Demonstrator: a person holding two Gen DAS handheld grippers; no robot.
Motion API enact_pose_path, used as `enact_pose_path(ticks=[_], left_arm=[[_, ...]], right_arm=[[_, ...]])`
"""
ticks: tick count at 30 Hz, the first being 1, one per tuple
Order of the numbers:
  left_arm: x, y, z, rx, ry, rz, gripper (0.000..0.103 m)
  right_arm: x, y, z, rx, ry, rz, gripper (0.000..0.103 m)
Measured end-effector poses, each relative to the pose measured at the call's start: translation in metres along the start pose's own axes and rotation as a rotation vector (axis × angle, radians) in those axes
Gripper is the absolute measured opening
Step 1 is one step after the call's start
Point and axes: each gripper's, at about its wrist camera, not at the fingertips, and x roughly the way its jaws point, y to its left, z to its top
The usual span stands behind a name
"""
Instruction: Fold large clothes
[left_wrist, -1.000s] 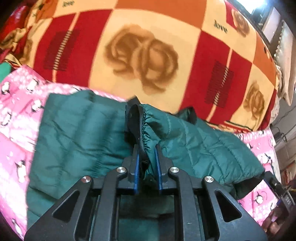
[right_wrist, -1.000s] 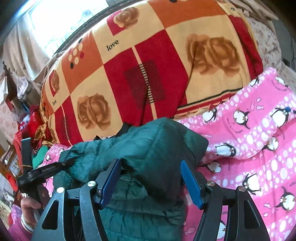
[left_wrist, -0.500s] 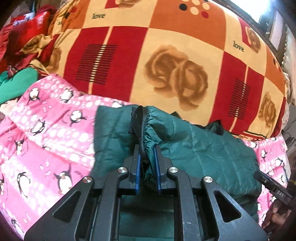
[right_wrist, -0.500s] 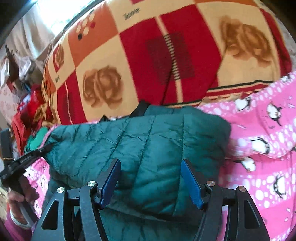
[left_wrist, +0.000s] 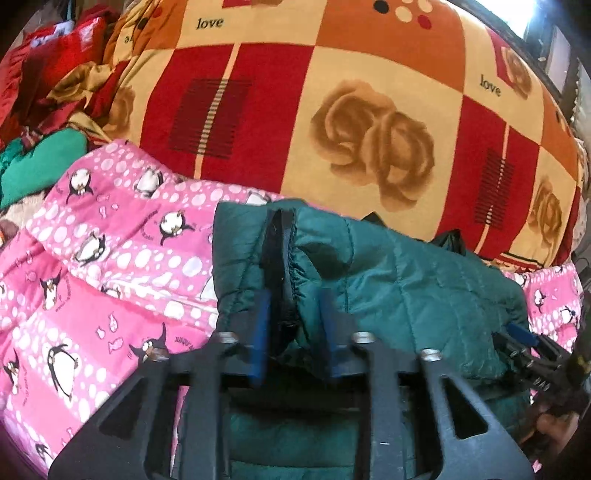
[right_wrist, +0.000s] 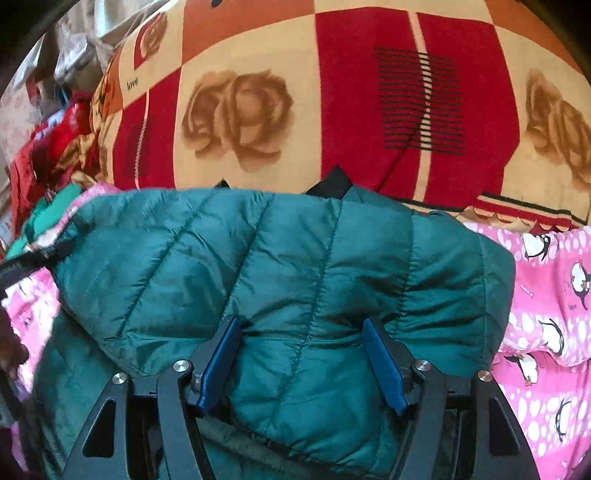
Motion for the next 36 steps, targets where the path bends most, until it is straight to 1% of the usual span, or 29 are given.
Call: enact_pose_path(ticks=[1,2,4,6,8,10,11,12,14,17,21,24,26,28,31,36], left_arm=[[-0.005,-0.001,0.002,0.002,-0.021,-0.006,0.054],[-0.010,-0.002,0.004,0.002,-0.040,-0.009,0.060],[-0.019,-0.006,0.008,0.005,-0.088,-0.013,0.061],[-0.019,-0.012,0.013,0.010,-0.103,-0.019,0.065],[-0.011,-0.018,0.015,0.015,-0.089,-0.014,0.065],[0.006,-0.026,0.013,0.033,-0.054,0.012,0.065],[0.015,-0.028,0.012,0.041,-0.033,0.033,0.065],[0.029,-0.031,0.009,0.050,0.003,0.072,0.065],[0.046,-0.032,0.004,0.057,0.047,0.097,0.065],[0.057,-0.033,-0.006,0.070,0.045,0.108,0.066],[0.061,-0.037,-0.012,0.101,0.034,0.118,0.066],[0.063,-0.039,-0.013,0.111,0.035,0.127,0.066],[0.063,-0.038,-0.013,0.112,0.034,0.126,0.067],[0.063,-0.038,-0.013,0.110,0.034,0.122,0.067],[0.063,-0.038,-0.014,0.106,0.029,0.122,0.067],[0.062,-0.039,-0.017,0.106,0.016,0.125,0.070]], right_arm=[[-0.009,-0.006,0.004,0.015,-0.020,0.008,0.066],[-0.016,-0.011,0.007,0.022,-0.036,0.004,0.066],[-0.029,-0.022,0.015,0.033,-0.066,-0.023,0.066],[-0.035,-0.033,0.025,0.051,-0.084,-0.045,0.066],[-0.033,-0.041,0.034,0.065,-0.079,-0.056,0.066],[-0.022,-0.044,0.039,0.065,-0.056,-0.048,0.066],[-0.014,-0.045,0.040,0.070,-0.038,-0.040,0.066],[-0.006,-0.048,0.040,0.080,-0.016,-0.034,0.066],[0.011,-0.054,0.036,0.095,0.029,-0.049,0.066],[0.029,-0.058,0.028,0.069,0.037,-0.086,0.066],[0.039,-0.061,0.024,0.061,0.030,-0.103,0.066],[0.037,-0.060,0.027,0.061,0.032,-0.119,0.066],[0.028,-0.054,0.028,0.050,0.028,-0.137,0.066],[0.014,-0.050,0.028,0.045,0.015,-0.130,0.066],[-0.007,-0.041,0.021,0.028,0.001,-0.122,0.066],[-0.016,-0.031,0.003,-0.007,0.022,-0.118,0.066]])
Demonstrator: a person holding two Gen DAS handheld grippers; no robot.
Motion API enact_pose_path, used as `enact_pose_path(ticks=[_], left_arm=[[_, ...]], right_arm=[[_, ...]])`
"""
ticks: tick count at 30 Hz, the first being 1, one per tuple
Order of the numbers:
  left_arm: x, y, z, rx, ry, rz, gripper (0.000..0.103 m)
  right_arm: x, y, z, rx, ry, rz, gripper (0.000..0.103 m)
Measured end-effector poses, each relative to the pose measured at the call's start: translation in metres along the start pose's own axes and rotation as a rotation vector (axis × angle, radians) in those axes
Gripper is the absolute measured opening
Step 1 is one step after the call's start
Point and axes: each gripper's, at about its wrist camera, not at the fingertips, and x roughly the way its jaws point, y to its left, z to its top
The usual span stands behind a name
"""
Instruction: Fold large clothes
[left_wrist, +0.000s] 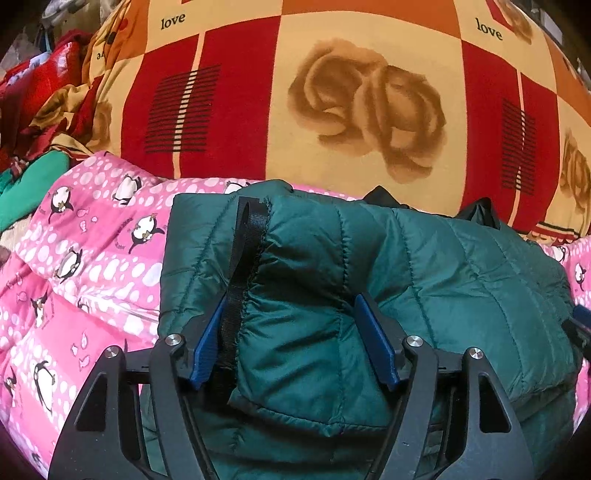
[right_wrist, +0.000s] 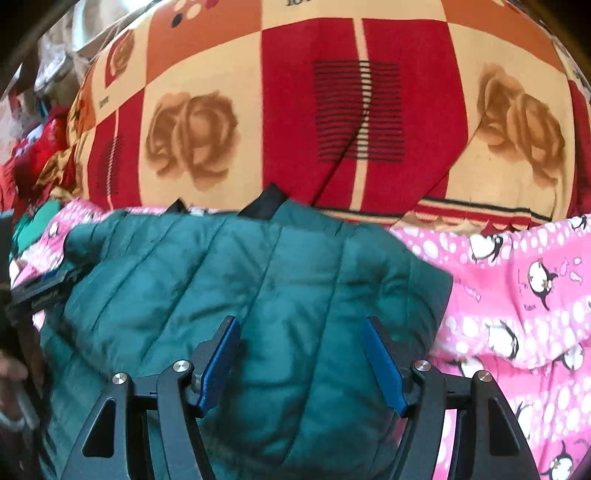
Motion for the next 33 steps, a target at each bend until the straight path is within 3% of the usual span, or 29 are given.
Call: enact_pose_path(ticks=[5,20,33], left_arm=[[0.001,-0.005,-0.005,0.014,-0.019,-0.009,0.080],[0.003,-0.007,-0.007,0.017,-0.023,-0.011,0.081],[0.004,-0.007,-0.008,0.019,-0.035,-0.018,0.084]], right_arm=[[0.018,-0.002,-0.019,-0.036,0.022,-0.052,0.066],[-0.007,-0.002,-0.023,0.000,0.002,-0.072,0.066],[0.011,-0.007,-0.030,0.011,0.020,-0.089,0.067]])
